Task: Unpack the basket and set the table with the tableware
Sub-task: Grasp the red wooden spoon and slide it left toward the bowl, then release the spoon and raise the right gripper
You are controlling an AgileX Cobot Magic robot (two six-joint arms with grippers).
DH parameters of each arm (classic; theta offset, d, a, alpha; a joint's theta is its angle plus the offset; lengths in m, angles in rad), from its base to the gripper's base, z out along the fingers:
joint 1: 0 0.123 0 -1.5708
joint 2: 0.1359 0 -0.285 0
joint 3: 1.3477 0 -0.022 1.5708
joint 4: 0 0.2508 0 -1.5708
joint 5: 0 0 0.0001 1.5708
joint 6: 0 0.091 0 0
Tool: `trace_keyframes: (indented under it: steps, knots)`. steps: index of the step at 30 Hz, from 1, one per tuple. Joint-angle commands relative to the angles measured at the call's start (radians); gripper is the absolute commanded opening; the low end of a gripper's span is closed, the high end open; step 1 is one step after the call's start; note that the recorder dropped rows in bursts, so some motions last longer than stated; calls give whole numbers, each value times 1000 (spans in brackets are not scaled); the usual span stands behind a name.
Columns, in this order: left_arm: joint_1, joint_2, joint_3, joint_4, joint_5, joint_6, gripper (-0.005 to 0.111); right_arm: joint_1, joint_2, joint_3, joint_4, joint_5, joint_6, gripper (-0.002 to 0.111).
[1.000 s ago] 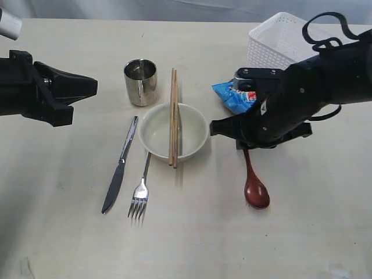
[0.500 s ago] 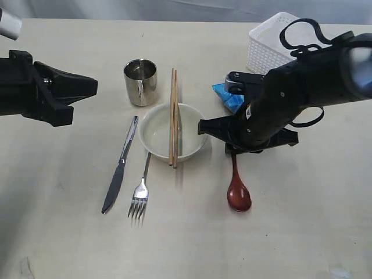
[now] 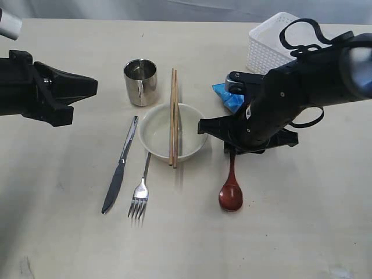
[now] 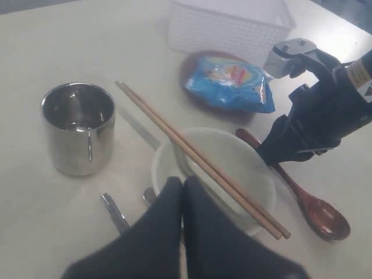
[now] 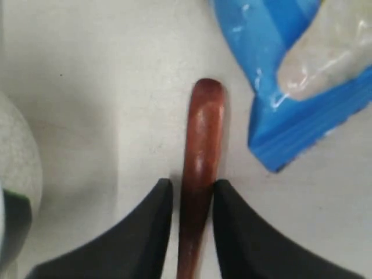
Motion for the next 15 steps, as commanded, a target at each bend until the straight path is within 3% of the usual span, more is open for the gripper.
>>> trace_keyframes:
  steps: [1, 15]
  knots:
    - [3, 0, 6, 0, 1, 5, 0, 3, 0, -4, 0, -4, 9, 46]
    - [3, 0, 6, 0, 1, 5, 0, 3, -191, -4, 0, 123, -24, 41]
